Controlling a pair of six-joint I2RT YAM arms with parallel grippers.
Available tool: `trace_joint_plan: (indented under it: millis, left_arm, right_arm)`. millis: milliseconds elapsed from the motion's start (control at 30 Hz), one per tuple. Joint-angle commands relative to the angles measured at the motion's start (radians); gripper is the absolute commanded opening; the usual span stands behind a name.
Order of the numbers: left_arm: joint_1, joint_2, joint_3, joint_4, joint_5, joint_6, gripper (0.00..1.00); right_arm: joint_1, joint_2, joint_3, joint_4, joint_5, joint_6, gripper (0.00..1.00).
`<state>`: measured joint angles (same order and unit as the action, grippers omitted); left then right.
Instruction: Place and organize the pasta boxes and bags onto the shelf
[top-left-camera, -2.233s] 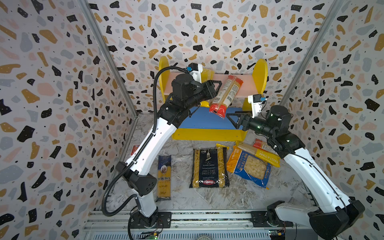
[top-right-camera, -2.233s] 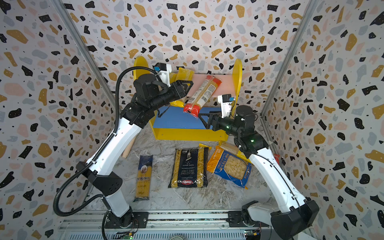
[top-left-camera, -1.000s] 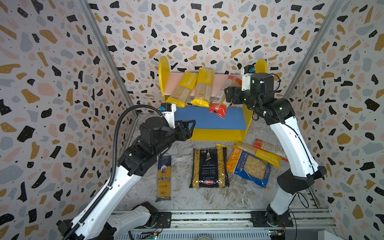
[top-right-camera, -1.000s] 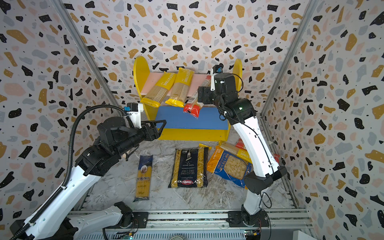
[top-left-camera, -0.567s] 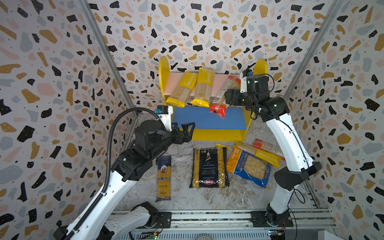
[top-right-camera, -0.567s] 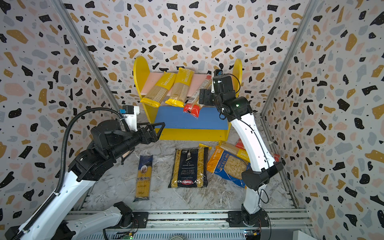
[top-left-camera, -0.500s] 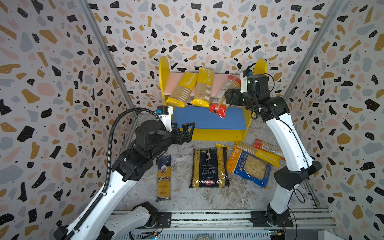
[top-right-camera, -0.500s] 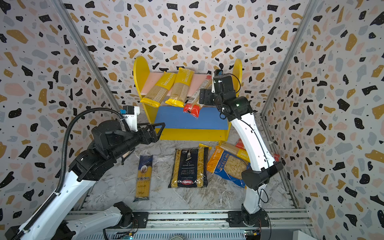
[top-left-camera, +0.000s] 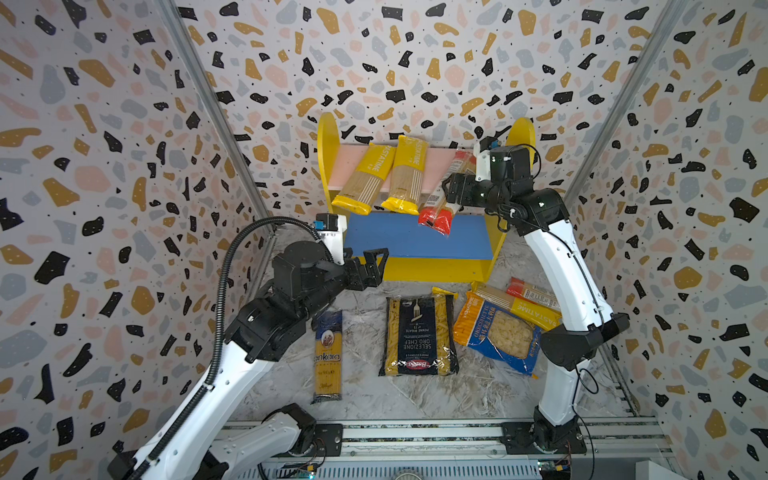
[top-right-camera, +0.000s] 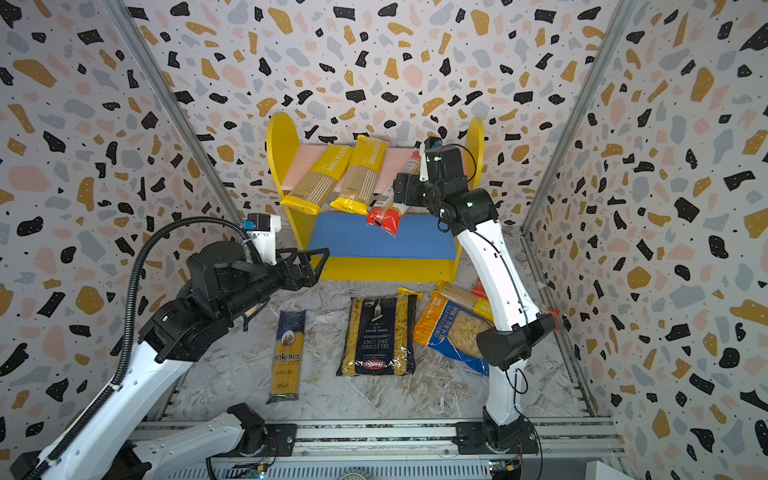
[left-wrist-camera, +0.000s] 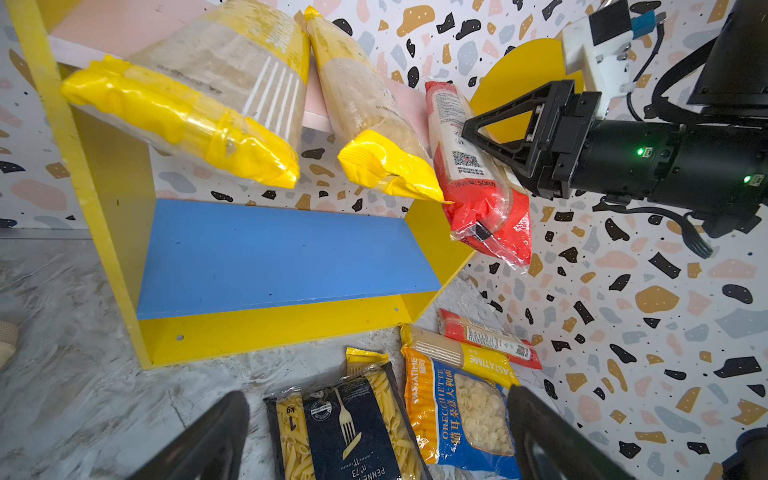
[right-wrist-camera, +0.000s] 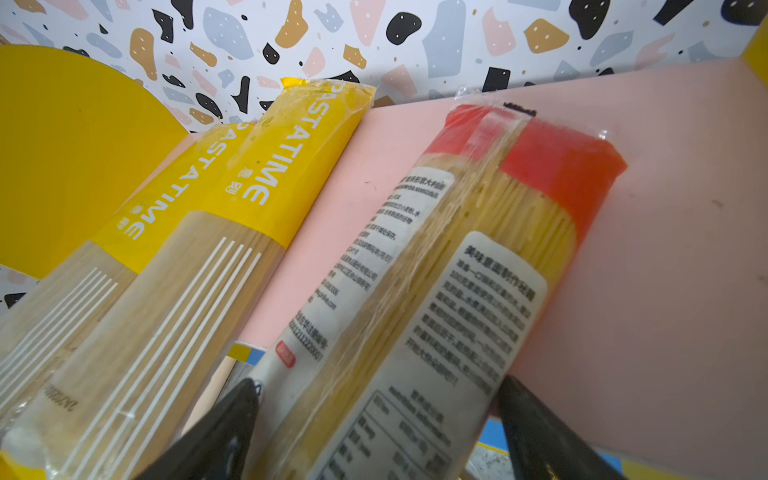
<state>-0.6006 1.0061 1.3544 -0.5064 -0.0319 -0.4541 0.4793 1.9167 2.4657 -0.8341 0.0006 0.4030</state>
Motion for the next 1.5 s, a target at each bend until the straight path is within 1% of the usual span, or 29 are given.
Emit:
trace_joint_plan:
  millis: [0,100,300,500,733,833,1000,1167,1300,1400,1467]
  left_arm:
    - [0.0,-0.015,-0.003,0.014,-0.014,0.025,0.97]
    - [0.001,-0.012,-0.003,0.016,-0.013,0.025,0.97]
    - [0.0,-0.002,-0.002,0.02,-0.013,0.023,0.97]
    - [0.0,0.013,0.002,0.019,-0.018,0.028,0.97]
    - [0.001,0.018,0.003,0.017,-0.031,0.035,0.97]
    - [0.0,0.019,0.002,0.017,-0.033,0.038,0.97]
    - [0.0,0.025,0.003,0.021,-0.023,0.037,0.97]
    - [0.001,0.02,0.009,0.022,-0.016,0.025,0.97]
    - [0.0,0.017,0.014,0.025,-0.008,0.012,0.97]
    - [0.001,0.01,0.017,0.022,-0.009,0.008,0.97]
    - [0.001,0.004,0.017,0.012,-0.017,0.009,0.97]
  right_arm:
    - [-0.007,0.017,0.035,0.008,-0.048,0.008,0.91]
    - [-0.014,0.03,0.039,0.028,-0.071,0.001,0.91]
    - [-0.036,0.058,0.035,0.081,-0.159,-0.005,0.9]
    - [-0.033,0.081,0.038,0.136,-0.219,0.013,0.9]
    - [-0.016,0.093,0.042,0.171,-0.187,0.022,0.91]
    - [-0.015,0.077,0.043,0.155,-0.113,-0.011,0.91]
    - [-0.019,0.0,0.01,0.167,-0.052,-0.06,0.92]
    - [-0.028,-0.128,-0.1,0.232,0.003,-0.1,0.93]
    - [-0.059,-0.214,-0.179,0.285,-0.049,-0.089,0.94]
    - [-0.061,-0.269,-0.222,0.276,-0.053,-0.073,0.94]
    - [-0.061,-0.335,-0.293,0.271,-0.046,-0.037,0.94]
